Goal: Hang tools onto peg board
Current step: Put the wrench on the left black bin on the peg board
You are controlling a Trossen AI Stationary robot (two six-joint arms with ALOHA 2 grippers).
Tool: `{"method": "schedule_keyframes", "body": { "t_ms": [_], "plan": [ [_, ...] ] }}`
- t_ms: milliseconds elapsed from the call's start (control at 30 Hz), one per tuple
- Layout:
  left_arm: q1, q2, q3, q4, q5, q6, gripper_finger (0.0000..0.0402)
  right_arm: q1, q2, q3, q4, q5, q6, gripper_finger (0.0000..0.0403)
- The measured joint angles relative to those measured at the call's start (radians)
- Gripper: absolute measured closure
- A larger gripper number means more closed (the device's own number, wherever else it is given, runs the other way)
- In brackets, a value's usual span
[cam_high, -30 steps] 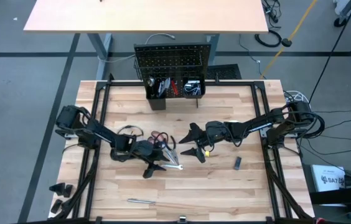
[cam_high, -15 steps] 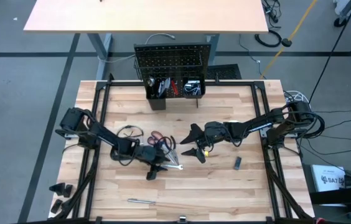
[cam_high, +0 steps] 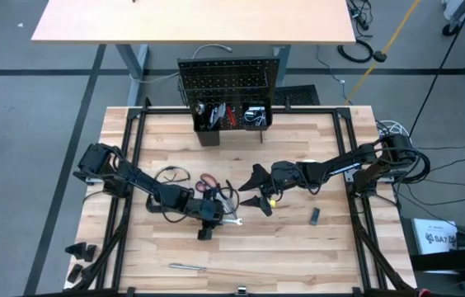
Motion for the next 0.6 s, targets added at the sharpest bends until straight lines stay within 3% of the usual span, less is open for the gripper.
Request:
{"method": "schedule_keyframes", "body": {
  "t_ms": [233, 600],
  "plan": [
    [-0.039, 0.088, 0.028, -0.012, -0.069, 0.029, 0.0272, 0.000, 0.000, 0.000, 0.002, 0.002, 0.000, 0.0142],
    [-0.060, 0.091, 0.032, -0.015, -0.113, 0.049, 0.0396, 0.000, 0.000, 0.000, 0.008, 0.002, 0.000, 0.0142]
  ]
}}
